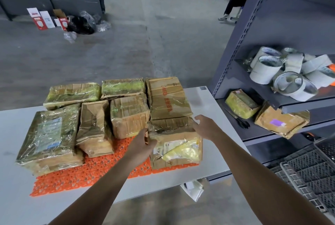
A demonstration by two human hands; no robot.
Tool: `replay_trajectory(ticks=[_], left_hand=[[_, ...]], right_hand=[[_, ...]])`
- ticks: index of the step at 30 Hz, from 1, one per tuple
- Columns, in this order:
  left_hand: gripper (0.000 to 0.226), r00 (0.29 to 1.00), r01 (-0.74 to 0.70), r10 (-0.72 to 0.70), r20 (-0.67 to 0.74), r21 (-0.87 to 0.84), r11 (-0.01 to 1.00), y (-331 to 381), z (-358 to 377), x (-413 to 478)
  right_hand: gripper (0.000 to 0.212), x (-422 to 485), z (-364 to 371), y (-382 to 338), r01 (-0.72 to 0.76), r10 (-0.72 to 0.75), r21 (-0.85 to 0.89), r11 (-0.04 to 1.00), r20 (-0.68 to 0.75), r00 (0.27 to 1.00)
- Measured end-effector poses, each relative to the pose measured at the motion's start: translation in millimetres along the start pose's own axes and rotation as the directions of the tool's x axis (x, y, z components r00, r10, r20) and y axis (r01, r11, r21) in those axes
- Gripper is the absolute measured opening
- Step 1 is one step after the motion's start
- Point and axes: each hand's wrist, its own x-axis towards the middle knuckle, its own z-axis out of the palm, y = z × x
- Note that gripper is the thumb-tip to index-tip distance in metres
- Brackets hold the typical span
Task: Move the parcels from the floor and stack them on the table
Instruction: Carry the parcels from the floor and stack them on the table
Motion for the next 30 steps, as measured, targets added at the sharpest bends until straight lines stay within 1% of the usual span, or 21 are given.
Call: replay_trajectory(ticks=[3, 5, 6, 7, 8, 9, 10, 11, 13, 14, 15, 17, 18, 19, 20, 22, 23, 25, 26, 28, 30], left_hand=[[0.038, 0.997, 0.0, 0.004, -0.075, 0.051, 0.999, 6, 0, 0], [0.039, 0.991, 0.049, -0.038, -0.129, 0.087, 0.995, 7, -2, 1], [0.041, 0.986, 0.09, -0.08, -0.145, 0.06, 0.994, 7, -3, 2], [0.043, 0.979, 0.142, -0.144, -0.145, -0.024, 0.99, 6, -4, 5], [0.043, 0.969, 0.19, -0.209, -0.13, -0.145, 0.971, 6, -4, 6], [0.042, 0.959, 0.225, -0.26, -0.112, -0.252, 0.941, 8, -3, 6], [0.04, 0.953, 0.239, -0.284, -0.106, -0.313, 0.919, 10, -2, 6], [0.039, 0.955, 0.227, -0.276, -0.112, -0.326, 0.917, 12, -1, 7], [0.039, 0.973, 0.168, -0.206, -0.101, -0.296, 0.94, 13, 1, 8], [0.046, 0.987, 0.132, -0.153, -0.053, -0.287, 0.949, 13, 1, 4], [0.06, 0.994, 0.111, -0.108, 0.026, -0.275, 0.955, 11, 1, 1], [0.089, 0.987, 0.034, 0.004, 0.163, -0.234, 0.972, 6, 4, -4], [0.099, 0.98, -0.007, 0.046, 0.194, -0.196, 0.98, 0, 7, -4], [0.101, 0.98, -0.027, 0.062, 0.188, -0.184, 0.983, -4, 11, -3], [0.098, 0.988, -0.027, 0.056, 0.141, -0.201, 0.979, -7, 13, -1], [0.085, 0.999, 0.038, -0.043, -0.015, -0.26, 0.965, -5, 15, 2], [0.078, 0.992, 0.076, -0.099, -0.079, -0.251, 0.965, -2, 15, 5], [0.068, 0.978, 0.136, -0.162, -0.128, -0.193, 0.972, 8, 13, 9], [0.067, 0.973, 0.154, -0.183, -0.138, -0.195, 0.969, 13, 13, 11], [0.068, 0.968, 0.176, -0.211, -0.138, -0.228, 0.958, 18, 13, 19], [0.067, 0.967, 0.189, -0.223, -0.119, -0.246, 0.951, 21, 16, 26]], right_hand=[[0.054, -1, -3, 0, -0.017, 0.016, 0.035, 0.999, 0.011, 1.0], [0.061, -3, -5, 3, -0.019, 0.012, 0.129, 0.991, 0.052, 0.999], [0.062, -5, -6, 6, -0.016, 0.001, 0.196, 0.98, 0.078, 0.997], [0.061, -6, -6, 9, -0.001, -0.023, 0.239, 0.971, 0.098, 0.995], [0.059, -6, -4, 12, 0.011, -0.039, 0.243, 0.97, 0.111, 0.993], [0.057, -6, -2, 15, 0.013, -0.039, 0.223, 0.975, 0.113, 0.993], [0.053, -5, 0, 17, 0.001, -0.02, 0.196, 0.981, 0.098, 0.995], [0.05, -4, 3, 18, -0.013, 0.001, 0.18, 0.984, 0.067, 0.998], [0.047, -2, 7, 19, -0.058, 0.057, 0.175, 0.983, 0.008, 0.998], [0.047, -1, 7, 18, -0.085, 0.087, 0.166, 0.983, -0.004, 0.996], [0.046, -1, 7, 16, -0.116, 0.118, 0.151, 0.982, -0.003, 0.993], [0.038, 3, 6, 14, -0.174, 0.173, 0.127, 0.977, 0.016, 0.985], [0.032, 5, 6, 14, -0.194, 0.191, 0.13, 0.972, 0.029, 0.981], [0.03, 5, 3, 12, -0.211, 0.207, 0.15, 0.966, 0.042, 0.978], [0.033, 5, -1, 10, -0.225, 0.218, 0.184, 0.957, 0.058, 0.974], [0.044, 7, -7, 12, -0.266, 0.231, 0.327, 0.907, 0.143, 0.962], [0.05, 9, -10, 13, -0.283, 0.22, 0.414, 0.865, 0.193, 0.956], [0.053, 10, -13, 12, -0.27, 0.176, 0.54, 0.797, 0.22, 0.96], [0.051, 11, -14, 12, -0.239, 0.155, 0.549, 0.801, 0.196, 0.968], [0.044, 12, -12, 10, -0.17, 0.129, 0.495, 0.852, 0.118, 0.985], [0.048, 12, -9, 8, -0.149, 0.134, 0.441, 0.885, 0.066, 0.989]])
